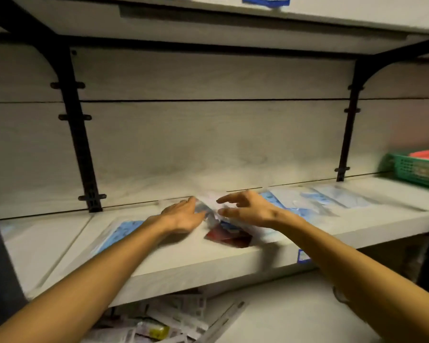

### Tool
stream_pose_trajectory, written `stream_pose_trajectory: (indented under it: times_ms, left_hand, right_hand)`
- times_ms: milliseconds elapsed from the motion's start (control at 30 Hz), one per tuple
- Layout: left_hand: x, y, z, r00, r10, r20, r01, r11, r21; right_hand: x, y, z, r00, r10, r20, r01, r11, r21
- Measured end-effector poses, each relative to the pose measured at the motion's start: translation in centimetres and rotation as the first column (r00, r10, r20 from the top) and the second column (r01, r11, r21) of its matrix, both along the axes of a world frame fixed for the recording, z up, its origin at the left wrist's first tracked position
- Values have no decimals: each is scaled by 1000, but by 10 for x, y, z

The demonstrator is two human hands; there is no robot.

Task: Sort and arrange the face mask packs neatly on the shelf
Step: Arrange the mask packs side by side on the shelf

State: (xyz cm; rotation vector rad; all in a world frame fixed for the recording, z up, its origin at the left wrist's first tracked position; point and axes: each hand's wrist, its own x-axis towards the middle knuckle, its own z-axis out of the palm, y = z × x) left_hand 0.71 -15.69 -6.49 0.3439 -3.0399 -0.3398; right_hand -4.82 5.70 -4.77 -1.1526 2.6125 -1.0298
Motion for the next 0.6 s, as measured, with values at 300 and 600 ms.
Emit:
stream_pose_trajectory:
  times_ms: [300, 600]
  left_hand:
    - [-45, 64, 9, 971, 125, -205, -76, 970, 232]
    - [-81, 100, 9, 958, 85, -275, -92, 996, -12]
  right_hand:
    - [-92, 100, -11, 799, -543, -259, 585, 801, 127]
    - [-132, 119, -22, 885, -436, -161, 448, 893, 41]
